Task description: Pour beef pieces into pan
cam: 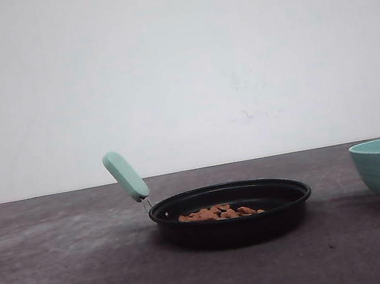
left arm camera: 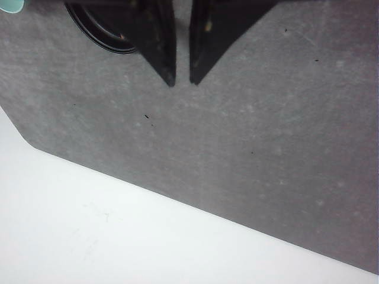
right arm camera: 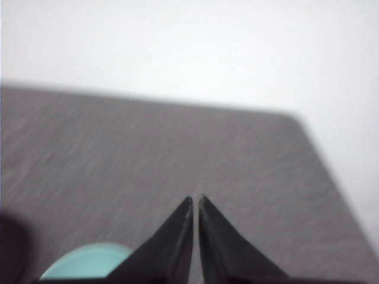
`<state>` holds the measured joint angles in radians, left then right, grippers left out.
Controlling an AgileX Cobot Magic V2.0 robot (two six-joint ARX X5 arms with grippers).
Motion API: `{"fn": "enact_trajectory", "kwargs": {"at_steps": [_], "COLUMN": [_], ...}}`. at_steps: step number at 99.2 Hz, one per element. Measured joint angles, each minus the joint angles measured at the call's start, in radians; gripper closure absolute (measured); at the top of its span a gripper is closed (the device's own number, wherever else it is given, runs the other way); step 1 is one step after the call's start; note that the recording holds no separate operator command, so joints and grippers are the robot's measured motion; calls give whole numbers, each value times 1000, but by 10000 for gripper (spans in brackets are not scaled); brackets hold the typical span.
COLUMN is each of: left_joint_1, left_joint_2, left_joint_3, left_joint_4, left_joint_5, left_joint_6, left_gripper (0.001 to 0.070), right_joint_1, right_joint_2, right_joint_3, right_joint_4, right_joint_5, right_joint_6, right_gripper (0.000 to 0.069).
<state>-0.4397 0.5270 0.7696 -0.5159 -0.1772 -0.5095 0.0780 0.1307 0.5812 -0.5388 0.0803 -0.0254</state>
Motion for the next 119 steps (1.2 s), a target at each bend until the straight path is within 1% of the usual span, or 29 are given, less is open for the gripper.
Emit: {"fn": "enact_trajectory", "kwargs": {"at_steps": [15,21,28,37,56,72,87,95,111,119], "left_joint_1": [0,0,0,0,0,0,0,0,0,0], "left_joint_2": [0,0,0,0,-4,-4,-4,-4,-4,-5], "left_joint_3": [0,0,0,0,0,0,0,0,0,0], "left_joint_4": [0,0,0,0,1,1,1,1,1,1], "left_joint_5": [0,0,0,0,0,0,0,0,0,0], "left_joint_6": [0,0,0,0,0,0,0,0,0,0], "left_gripper": [695,695,695,695,695,695,695,695,695,695], "right_joint_1": [-8,-8,-8,-10,-13,-11,-11,-11,-2,14], "right_joint_2": [-21,-42,-81,-131,-127,-126,-126,-126,-124,-126], "right_joint_3": [-173,-237,-295,-351,-422,-423,-423,-431,-488,-490], "right_joint_4": [154,193,206,208,141,17,-71,-45,95,106], "right_joint_5": [-2,-12,-28,-27,-52,-63,-111,-111,-129,-129], "right_joint_6": [5,20,47,66,82,83,84,85,85,86], "right_gripper": [675,675,675,675,675,675,675,675,675,675]}}
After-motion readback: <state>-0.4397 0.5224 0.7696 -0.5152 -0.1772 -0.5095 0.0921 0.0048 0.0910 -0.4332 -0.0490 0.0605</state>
